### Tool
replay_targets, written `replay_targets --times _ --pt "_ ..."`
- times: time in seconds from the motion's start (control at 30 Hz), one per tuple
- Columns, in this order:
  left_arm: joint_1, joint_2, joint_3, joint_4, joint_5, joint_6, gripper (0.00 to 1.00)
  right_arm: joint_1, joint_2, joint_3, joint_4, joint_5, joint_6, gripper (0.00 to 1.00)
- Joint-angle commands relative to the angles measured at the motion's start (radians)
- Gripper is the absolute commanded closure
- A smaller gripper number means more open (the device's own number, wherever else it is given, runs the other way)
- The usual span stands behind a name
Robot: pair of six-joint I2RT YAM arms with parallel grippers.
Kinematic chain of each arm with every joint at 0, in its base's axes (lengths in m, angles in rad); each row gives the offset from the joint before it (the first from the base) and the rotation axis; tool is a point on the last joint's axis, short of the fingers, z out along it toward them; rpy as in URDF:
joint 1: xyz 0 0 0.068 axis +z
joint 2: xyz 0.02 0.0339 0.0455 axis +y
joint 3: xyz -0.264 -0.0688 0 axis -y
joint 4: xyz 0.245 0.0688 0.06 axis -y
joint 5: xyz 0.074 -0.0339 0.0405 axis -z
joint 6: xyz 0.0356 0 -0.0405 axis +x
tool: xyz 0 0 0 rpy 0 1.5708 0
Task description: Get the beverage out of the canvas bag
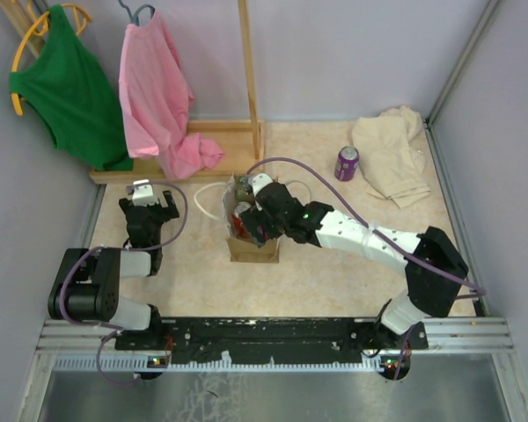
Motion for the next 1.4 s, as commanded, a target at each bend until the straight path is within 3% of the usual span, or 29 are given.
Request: replay_targets --times 0.0,0.4,0.67,0.8,1.07,1.37 --pt "-0.002 0.000 0.015 0.013 -0.008 -0.009 0.00 0.012 0.045 -0.008 -0.007 0.068 0.007 0.01" --pt "-0.002 0.000 0.016 0.013 -0.009 -0.009 0.00 0.013 0.187 0.031 0.027 0.038 0.011 0.01" --pt "-0.002 0.000 0.017 0.012 -0.008 -0.009 0.00 0.013 0.212 0.023 0.022 0.082 0.035 0.10" --pt "-0.002 0.002 0.017 0.013 -0.007 -0.010 0.00 0.012 0.197 0.008 0.037 0.150 0.053 0.04" --pt "-0.001 0.013 0.019 0.021 0.000 -0.010 0.00 0.013 0.167 0.035 0.084 0.250 0.018 0.03" --pt "-0.002 0.022 0.022 0.023 0.007 -0.010 0.00 -0.008 0.207 0.060 0.131 0.251 0.000 0.23"
